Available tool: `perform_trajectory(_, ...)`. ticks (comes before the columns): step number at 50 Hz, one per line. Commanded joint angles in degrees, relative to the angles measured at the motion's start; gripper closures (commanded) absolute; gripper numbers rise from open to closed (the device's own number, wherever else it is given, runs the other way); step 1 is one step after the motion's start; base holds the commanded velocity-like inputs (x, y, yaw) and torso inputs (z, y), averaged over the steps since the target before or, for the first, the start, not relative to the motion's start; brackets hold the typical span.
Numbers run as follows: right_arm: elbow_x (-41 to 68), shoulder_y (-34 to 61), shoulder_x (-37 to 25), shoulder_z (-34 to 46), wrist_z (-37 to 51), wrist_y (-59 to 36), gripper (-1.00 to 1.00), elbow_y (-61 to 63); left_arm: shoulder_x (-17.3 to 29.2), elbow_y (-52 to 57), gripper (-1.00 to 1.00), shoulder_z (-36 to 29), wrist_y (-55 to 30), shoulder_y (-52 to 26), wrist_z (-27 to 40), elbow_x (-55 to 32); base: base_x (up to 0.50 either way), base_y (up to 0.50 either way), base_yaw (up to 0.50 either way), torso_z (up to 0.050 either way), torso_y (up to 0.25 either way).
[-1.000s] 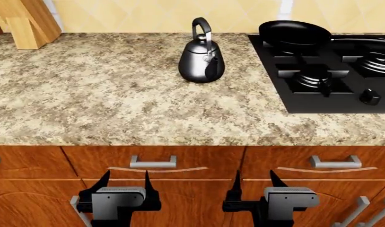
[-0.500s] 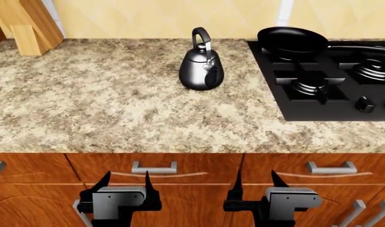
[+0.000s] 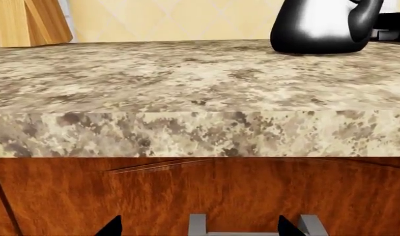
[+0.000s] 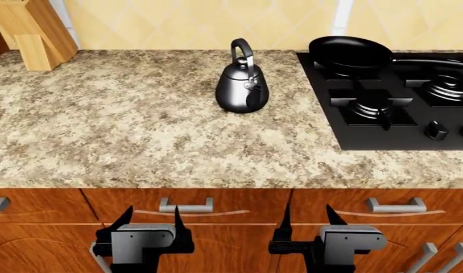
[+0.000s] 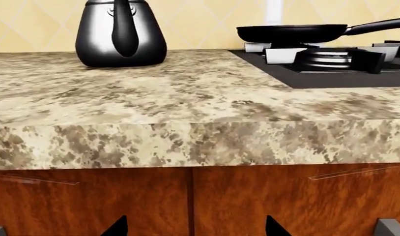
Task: Pick the kettle from the counter and place it on a stove burner. Then turn the burner on.
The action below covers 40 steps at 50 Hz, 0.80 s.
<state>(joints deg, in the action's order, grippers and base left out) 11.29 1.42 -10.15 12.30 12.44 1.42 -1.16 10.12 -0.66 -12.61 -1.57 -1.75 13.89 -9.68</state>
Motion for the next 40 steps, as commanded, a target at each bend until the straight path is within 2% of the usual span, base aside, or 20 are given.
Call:
perform_trajectory(1,0.5,-0.4,-0.3,-0.1,0.6,0.3,-1.0,0.8,0.4,0.6,-1.0,-0.2,-0.7,0.0,0.2,-0.7,0.0,0.0,0.0,0.05,0.0)
perform_trajectory(6,-0.3,-1.5,-1.4,1.4,2.0,-5.3,-1.0,7.8,2.0,8.3,-1.0,0.8,-3.4,1.5,-0.9,-4.9,0.0,0.0,0.0,0.01,0.0)
perform_trajectory(8,1.7,-2.4,-2.1,1.7,2.7,-11.4,-1.0,17.3,4.2,18.2,-1.0,1.0,-8.3,2.9,-0.8,-7.3,0.0,0.0,0.0,0.0,0.0)
perform_trajectory(12,4.0,-2.5,-3.7,2.8,4.3,-21.5,-1.0,30.0,7.5,31.0,-1.0,3.8,-17.4,3.7,1.2,-13.1,0.0,0.0,0.0,0.0,0.0)
perform_trajectory(16,6.0,-2.0,-5.2,3.0,6.0,-30.0,-1.0,39.0,10.6,40.3,-1.0,7.2,-25.8,3.6,4.6,-18.3,0.0,0.0,0.0,0.0,0.0)
perform_trajectory(19,12.0,-0.2,-5.9,-0.3,7.4,-38.2,-1.0,46.8,12.6,45.0,-1.0,8.8,-31.1,1.4,6.6,-21.0,0.0,0.0,0.0,0.0,0.0)
perform_trajectory(24,20.0,5.7,-7.7,-5.9,10.3,-50.8,-1.0,53.8,15.8,49.7,-1.0,9.1,-37.1,-3.6,8.2,-22.6,0.0,0.0,0.0,0.0,0.0)
perform_trajectory(29,23.9,10.5,-8.8,-8.1,12.6,-57.8,-1.0,56.0,16.8,53.3,-1.0,10.9,-42.0,-6.6,9.9,-27.6,0.0,0.0,0.0,0.0,0.0)
perform_trajectory(30,24.8,11.4,-8.7,-8.3,13.2,-59.5,-1.0,56.9,17.6,54.6,-1.0,9.8,-42.3,-7.3,10.4,-25.8,0.0,0.0,0.0,0.0,0.0)
perform_trajectory(36,26.9,12.9,-8.5,-9.9,14.7,-61.4,-1.0,57.8,17.4,56.2,-1.0,10.3,-44.5,-8.7,11.9,-28.2,0.0,0.0,0.0,0.0,0.0)
perform_trajectory(40,26.1,13.4,-9.3,-8.5,14.3,-60.8,-1.0,56.6,17.2,53.4,-1.0,9.4,-43.0,-8.8,11.1,-26.8,0.0,0.0,0.0,0.0,0.0)
